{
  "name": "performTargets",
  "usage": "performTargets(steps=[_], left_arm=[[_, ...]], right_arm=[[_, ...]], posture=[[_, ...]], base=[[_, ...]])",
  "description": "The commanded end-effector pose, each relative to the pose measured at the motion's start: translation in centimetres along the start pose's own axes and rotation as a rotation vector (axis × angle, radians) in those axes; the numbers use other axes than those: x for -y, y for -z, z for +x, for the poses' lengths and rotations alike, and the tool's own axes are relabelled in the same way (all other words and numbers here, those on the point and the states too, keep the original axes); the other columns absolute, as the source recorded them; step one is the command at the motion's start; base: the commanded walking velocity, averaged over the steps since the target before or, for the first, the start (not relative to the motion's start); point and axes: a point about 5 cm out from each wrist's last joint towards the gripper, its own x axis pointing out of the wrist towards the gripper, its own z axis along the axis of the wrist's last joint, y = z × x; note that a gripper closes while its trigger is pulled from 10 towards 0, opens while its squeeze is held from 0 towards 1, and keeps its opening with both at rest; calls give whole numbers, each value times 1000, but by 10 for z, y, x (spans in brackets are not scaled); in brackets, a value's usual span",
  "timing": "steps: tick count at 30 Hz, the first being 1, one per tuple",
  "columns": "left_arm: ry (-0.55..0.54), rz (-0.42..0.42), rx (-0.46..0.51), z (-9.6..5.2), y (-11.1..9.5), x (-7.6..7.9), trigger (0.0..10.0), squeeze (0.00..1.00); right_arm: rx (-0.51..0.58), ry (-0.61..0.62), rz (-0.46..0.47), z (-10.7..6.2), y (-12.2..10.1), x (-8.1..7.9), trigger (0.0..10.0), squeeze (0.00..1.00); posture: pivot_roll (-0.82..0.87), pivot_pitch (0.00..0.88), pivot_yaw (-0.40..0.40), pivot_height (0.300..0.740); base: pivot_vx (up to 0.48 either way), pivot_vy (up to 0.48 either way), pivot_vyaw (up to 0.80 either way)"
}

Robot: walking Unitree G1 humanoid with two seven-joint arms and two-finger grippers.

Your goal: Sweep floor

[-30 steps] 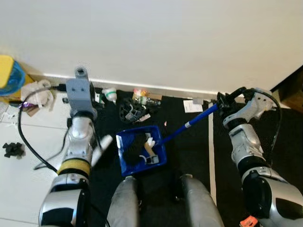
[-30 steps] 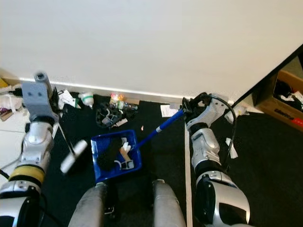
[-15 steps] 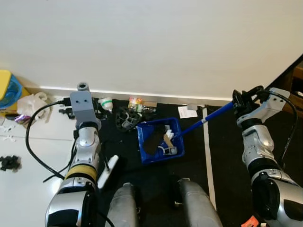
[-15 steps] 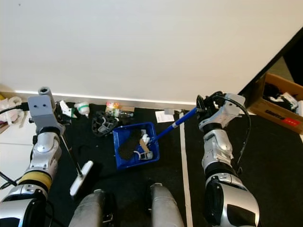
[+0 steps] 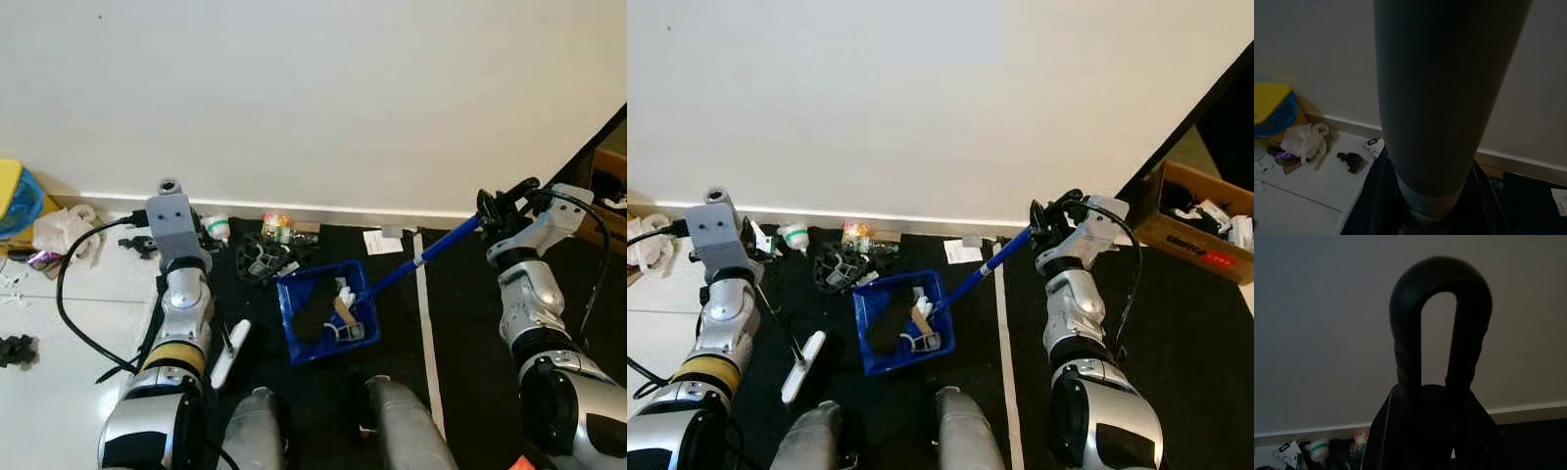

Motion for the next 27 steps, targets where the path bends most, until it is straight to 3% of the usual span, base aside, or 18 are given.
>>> performTargets(steps=[1, 11, 27], left_arm=[[-1, 5, -11, -3, 5, 3, 10000, 0], [19, 26, -27, -7, 11, 4, 10000, 0], [30, 24, -21, -6, 10, 6, 10000, 0]], right_arm=[[15, 9, -7, 2, -2, -2, 10000, 0], [-15, 10, -15, -3, 7, -4, 10000, 0], [-1, 18, -23, -3, 4, -2, 10000, 0]], posture=[[21, 35, -60, 740], [24, 46, -56, 740], [19, 57, -59, 740]], base=[[0, 0, 0], [0, 0, 0], [0, -347, 0]])
